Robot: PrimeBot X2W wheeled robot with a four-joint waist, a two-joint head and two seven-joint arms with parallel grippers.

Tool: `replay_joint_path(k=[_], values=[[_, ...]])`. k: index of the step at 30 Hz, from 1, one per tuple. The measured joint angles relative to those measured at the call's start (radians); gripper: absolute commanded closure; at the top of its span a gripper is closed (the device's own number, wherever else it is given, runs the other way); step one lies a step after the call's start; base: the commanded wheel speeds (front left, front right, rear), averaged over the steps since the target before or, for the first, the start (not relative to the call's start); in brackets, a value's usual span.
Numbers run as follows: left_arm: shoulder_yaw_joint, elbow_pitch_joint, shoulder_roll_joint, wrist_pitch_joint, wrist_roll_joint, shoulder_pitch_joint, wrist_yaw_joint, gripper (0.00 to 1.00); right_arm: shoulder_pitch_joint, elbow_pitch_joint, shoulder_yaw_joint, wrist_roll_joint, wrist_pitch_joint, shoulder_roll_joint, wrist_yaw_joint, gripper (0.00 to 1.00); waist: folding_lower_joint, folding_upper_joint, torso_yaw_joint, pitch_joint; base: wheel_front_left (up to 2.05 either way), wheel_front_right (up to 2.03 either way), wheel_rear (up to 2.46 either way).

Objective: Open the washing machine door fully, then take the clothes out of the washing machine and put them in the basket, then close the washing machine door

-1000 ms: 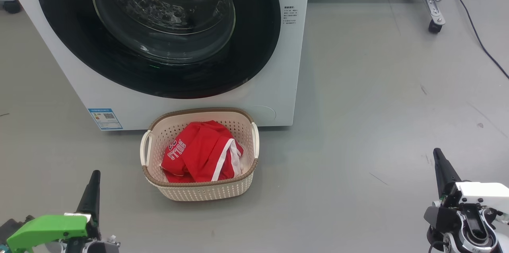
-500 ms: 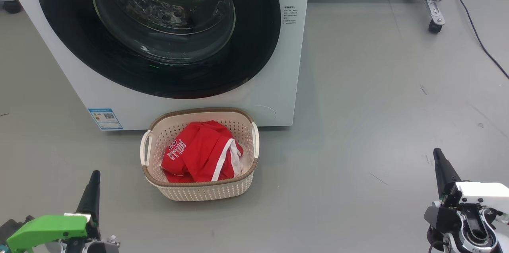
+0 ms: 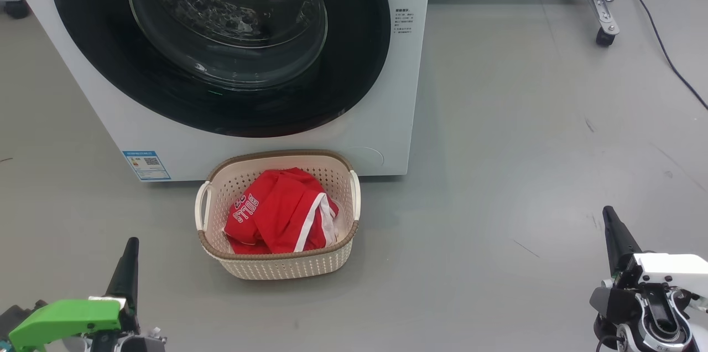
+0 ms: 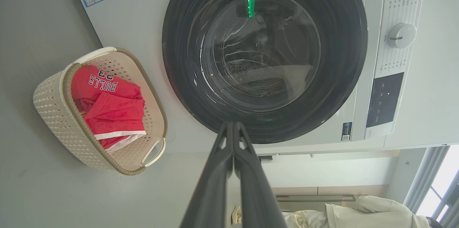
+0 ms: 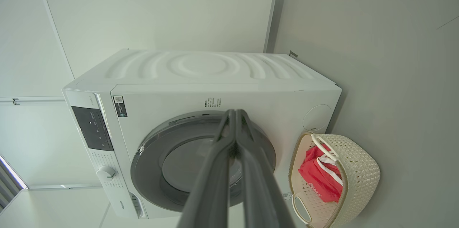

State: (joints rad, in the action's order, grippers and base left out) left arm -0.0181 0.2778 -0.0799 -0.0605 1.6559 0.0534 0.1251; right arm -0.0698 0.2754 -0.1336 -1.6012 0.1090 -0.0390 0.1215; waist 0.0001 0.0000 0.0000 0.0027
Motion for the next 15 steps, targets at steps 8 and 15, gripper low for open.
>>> replay_joint_path(k=[8,15], values=[[0.0,0.0,0.0,0.0,0.0,0.0,0.0,1.0,0.0,0.0,0.0,0.0,0.0,0.0,0.0,1.0,0.0,0.0,0.0,0.0,0.0,0.0,0.0],[-0.001,0.001,0.0,0.0,0.0,0.0,0.0,1.0,0.0,0.0,0.0,0.0,0.0,0.0,0.0,1.0,0.0,0.0,0.0,0.0,0.0,0.0,0.0]])
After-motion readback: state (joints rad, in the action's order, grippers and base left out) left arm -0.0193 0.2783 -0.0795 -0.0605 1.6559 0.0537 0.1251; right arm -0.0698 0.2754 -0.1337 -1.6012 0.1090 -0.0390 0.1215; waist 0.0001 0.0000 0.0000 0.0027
